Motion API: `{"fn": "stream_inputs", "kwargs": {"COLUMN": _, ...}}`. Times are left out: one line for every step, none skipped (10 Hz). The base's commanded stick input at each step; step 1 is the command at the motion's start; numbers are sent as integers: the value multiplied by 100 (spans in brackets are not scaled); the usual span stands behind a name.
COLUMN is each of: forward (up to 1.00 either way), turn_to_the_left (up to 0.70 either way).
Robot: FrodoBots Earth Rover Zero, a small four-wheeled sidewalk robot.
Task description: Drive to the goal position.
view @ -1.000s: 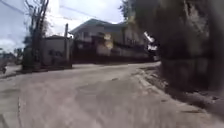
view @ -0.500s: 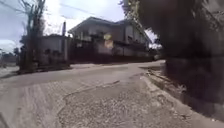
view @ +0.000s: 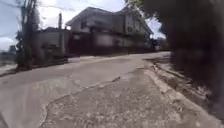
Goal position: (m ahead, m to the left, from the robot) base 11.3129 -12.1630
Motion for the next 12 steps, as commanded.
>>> {"fn": "stream_inputs", "kwargs": {"forward": 100, "turn_to_the_left": 0}}
{"fn": "stream_inputs", "kwargs": {"forward": 100, "turn_to_the_left": 0}}
{"fn": "stream_inputs", "kwargs": {"forward": 100, "turn_to_the_left": 0}}
{"fn": "stream_inputs", "kwargs": {"forward": 100, "turn_to_the_left": -4}}
{"fn": "stream_inputs", "kwargs": {"forward": 100, "turn_to_the_left": -10}}
{"fn": "stream_inputs", "kwargs": {"forward": 100, "turn_to_the_left": -20}}
{"fn": "stream_inputs", "kwargs": {"forward": 100, "turn_to_the_left": -22}}
{"fn": "stream_inputs", "kwargs": {"forward": 100, "turn_to_the_left": -22}}
{"fn": "stream_inputs", "kwargs": {"forward": 100, "turn_to_the_left": -21}}
{"fn": "stream_inputs", "kwargs": {"forward": 100, "turn_to_the_left": -19}}
{"fn": "stream_inputs", "kwargs": {"forward": 100, "turn_to_the_left": -19}}
{"fn": "stream_inputs", "kwargs": {"forward": 100, "turn_to_the_left": -20}}
